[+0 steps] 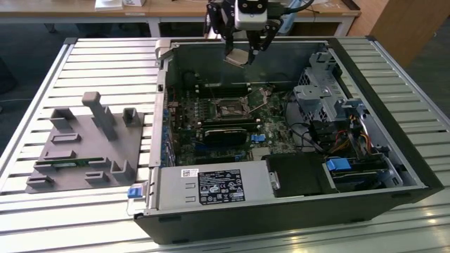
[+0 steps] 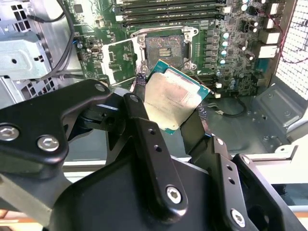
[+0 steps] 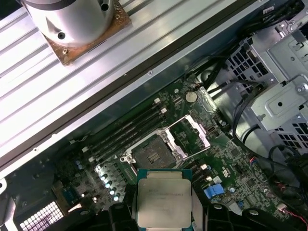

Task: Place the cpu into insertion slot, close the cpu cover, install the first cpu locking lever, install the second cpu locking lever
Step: 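Place the cpu into insertion slot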

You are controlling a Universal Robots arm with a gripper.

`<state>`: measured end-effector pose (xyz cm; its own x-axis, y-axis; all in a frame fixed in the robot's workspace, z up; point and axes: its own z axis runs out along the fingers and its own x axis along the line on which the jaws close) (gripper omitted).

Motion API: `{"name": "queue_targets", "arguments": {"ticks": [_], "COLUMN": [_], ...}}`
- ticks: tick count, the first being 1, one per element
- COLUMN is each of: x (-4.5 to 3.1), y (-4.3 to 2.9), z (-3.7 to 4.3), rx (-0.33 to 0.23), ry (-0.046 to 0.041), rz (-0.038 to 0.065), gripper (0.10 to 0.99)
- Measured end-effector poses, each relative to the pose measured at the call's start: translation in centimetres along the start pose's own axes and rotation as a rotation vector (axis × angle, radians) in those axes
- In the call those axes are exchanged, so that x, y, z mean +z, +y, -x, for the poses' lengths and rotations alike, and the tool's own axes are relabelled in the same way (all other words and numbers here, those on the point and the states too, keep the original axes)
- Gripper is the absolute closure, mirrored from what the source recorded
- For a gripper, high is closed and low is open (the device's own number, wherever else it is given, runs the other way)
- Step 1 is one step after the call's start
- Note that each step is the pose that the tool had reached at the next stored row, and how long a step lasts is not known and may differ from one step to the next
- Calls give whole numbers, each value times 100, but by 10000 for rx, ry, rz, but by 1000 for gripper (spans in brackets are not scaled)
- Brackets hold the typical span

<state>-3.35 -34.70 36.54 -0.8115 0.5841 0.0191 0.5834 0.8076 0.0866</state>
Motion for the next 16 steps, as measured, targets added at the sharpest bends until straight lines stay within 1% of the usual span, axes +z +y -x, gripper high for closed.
{"name": "queue_targets", "arguments": {"ticks": [16], "x": [0], "y": [0], "z": [0], "rx": [830], "ry": [-73], "rz": [16], "gripper": [545]}}
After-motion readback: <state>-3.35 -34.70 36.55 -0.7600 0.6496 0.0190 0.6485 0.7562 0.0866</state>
